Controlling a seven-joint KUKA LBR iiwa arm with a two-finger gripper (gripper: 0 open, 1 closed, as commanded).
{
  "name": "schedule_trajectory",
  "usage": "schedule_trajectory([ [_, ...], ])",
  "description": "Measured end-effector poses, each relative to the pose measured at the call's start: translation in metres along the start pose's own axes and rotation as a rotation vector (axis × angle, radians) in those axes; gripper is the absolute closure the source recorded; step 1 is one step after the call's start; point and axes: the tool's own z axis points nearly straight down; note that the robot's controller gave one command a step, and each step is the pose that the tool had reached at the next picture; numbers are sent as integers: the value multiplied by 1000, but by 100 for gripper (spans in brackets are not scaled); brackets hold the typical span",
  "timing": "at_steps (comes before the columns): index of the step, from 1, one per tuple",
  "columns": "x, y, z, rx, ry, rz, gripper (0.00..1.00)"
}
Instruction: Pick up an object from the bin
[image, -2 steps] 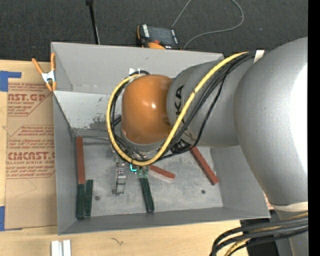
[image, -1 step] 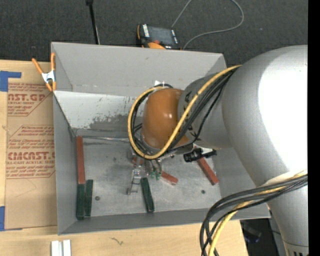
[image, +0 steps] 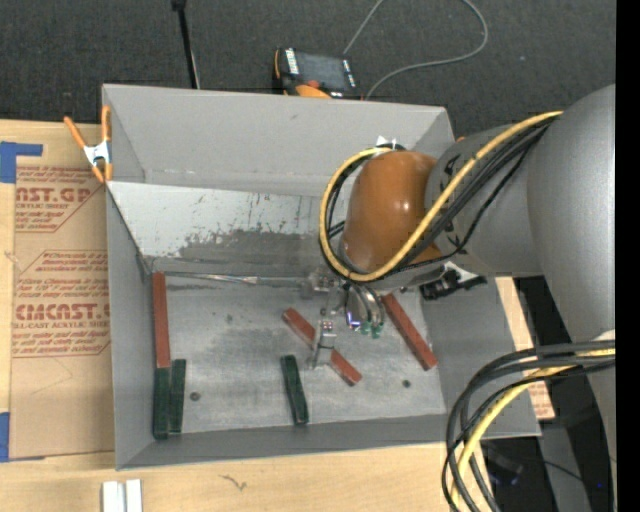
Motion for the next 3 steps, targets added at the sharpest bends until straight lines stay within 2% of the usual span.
schedule_trajectory([
  [1, 11, -40, 1, -1, 5, 12, 0],
  [2, 26, -26, 33, -3, 7, 160, 0],
  [3, 26, -25, 33, -4, 4, 160, 0],
])
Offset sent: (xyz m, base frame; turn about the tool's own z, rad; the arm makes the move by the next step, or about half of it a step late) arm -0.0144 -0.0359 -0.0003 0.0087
